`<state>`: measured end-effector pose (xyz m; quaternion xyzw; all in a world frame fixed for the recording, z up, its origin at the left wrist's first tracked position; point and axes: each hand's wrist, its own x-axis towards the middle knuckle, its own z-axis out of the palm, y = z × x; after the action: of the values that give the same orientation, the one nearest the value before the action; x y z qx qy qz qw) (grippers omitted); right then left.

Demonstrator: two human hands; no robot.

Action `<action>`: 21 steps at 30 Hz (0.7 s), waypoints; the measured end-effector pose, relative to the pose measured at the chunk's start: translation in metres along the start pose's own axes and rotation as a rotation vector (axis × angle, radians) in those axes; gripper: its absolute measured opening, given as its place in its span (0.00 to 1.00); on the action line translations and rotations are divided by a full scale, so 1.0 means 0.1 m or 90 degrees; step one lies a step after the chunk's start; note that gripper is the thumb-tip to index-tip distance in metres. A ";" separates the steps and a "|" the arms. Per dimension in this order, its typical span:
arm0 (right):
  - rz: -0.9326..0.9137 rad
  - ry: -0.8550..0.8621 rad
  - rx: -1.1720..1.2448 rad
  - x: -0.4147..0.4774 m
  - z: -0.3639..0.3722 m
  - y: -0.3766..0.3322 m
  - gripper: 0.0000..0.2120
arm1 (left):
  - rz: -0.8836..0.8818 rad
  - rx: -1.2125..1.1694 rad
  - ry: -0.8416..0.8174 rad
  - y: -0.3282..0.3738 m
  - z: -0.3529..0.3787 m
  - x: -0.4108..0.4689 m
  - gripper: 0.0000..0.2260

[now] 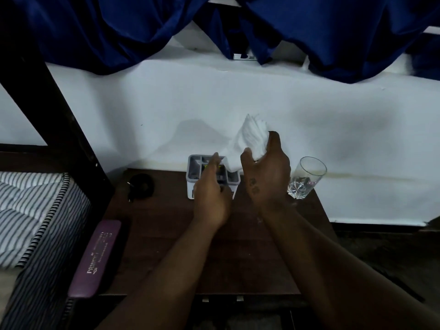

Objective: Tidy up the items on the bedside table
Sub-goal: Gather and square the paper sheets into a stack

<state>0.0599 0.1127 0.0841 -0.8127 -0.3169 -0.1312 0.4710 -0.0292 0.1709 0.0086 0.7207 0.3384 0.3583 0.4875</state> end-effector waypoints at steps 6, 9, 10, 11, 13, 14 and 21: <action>-0.007 -0.023 -0.035 -0.10 0.05 0.04 0.18 | 0.022 -0.050 -0.091 -0.04 0.20 0.01 0.34; -0.010 -0.051 -0.055 -0.11 0.08 0.07 0.18 | 0.041 -0.050 -0.082 -0.02 0.24 0.01 0.32; -0.011 -0.060 -0.060 -0.10 0.08 0.07 0.18 | 0.045 -0.044 -0.075 -0.02 0.24 0.00 0.30; -0.014 -0.070 -0.066 -0.10 0.09 0.08 0.18 | 0.047 -0.040 -0.066 -0.01 0.25 -0.01 0.28; -0.019 -0.093 -0.074 -0.09 0.09 0.08 0.18 | 0.053 -0.041 -0.057 0.03 0.24 -0.02 0.25; -0.022 -0.105 -0.078 -0.08 0.10 0.09 0.18 | 0.053 -0.044 -0.057 0.04 0.24 -0.02 0.24; 0.001 -0.194 -0.091 0.03 0.19 0.12 0.21 | 0.000 -0.008 -0.057 -0.04 0.17 0.02 0.29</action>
<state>0.0685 0.1258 0.0680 -0.8550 -0.3736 -0.0285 0.3587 -0.0142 0.1655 0.0008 0.7330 0.3141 0.3274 0.5069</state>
